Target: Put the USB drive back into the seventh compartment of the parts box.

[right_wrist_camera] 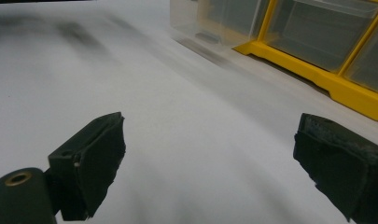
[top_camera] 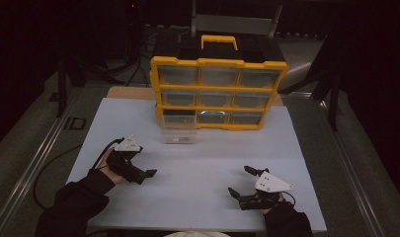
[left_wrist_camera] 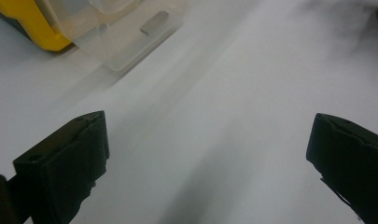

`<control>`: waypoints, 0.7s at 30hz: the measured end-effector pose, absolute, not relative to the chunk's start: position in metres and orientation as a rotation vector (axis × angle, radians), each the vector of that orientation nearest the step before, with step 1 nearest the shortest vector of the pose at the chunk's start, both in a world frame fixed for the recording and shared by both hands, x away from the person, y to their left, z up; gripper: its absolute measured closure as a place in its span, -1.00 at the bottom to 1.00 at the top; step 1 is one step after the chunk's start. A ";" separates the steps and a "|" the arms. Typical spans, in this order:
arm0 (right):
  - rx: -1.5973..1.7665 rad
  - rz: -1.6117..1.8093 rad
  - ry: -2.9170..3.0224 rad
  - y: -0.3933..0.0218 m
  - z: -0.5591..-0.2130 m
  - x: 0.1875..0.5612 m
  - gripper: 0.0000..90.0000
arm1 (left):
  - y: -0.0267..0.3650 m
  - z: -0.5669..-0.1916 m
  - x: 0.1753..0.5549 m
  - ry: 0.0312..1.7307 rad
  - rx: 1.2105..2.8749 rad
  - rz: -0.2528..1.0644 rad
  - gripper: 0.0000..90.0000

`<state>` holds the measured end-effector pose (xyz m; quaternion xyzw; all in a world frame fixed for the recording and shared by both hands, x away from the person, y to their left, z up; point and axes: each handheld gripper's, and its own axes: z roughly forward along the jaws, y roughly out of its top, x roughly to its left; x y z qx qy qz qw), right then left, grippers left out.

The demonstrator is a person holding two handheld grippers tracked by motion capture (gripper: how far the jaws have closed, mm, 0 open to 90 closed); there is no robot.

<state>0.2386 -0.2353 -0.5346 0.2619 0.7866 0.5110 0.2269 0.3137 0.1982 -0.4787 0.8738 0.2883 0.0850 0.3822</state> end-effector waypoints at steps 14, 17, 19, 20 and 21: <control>0.724 1.404 2.168 -0.235 -0.535 0.239 -0.80 | 0.211 -0.493 0.286 0.729 2.191 0.224 -0.99; 0.723 1.401 2.169 -0.235 -0.535 0.239 -0.80 | 0.215 -0.498 0.281 0.731 2.178 0.238 -0.99; 0.723 1.395 2.174 -0.235 -0.535 0.239 -0.80 | 0.216 -0.501 0.279 0.741 2.171 0.243 -0.99; 0.723 1.398 2.172 -0.236 -0.535 0.239 -0.80 | 0.218 -0.502 0.277 0.745 2.169 0.240 -0.99; 0.724 1.402 2.168 -0.235 -0.535 0.239 -0.80 | 0.219 -0.504 0.276 0.749 2.165 0.245 -0.99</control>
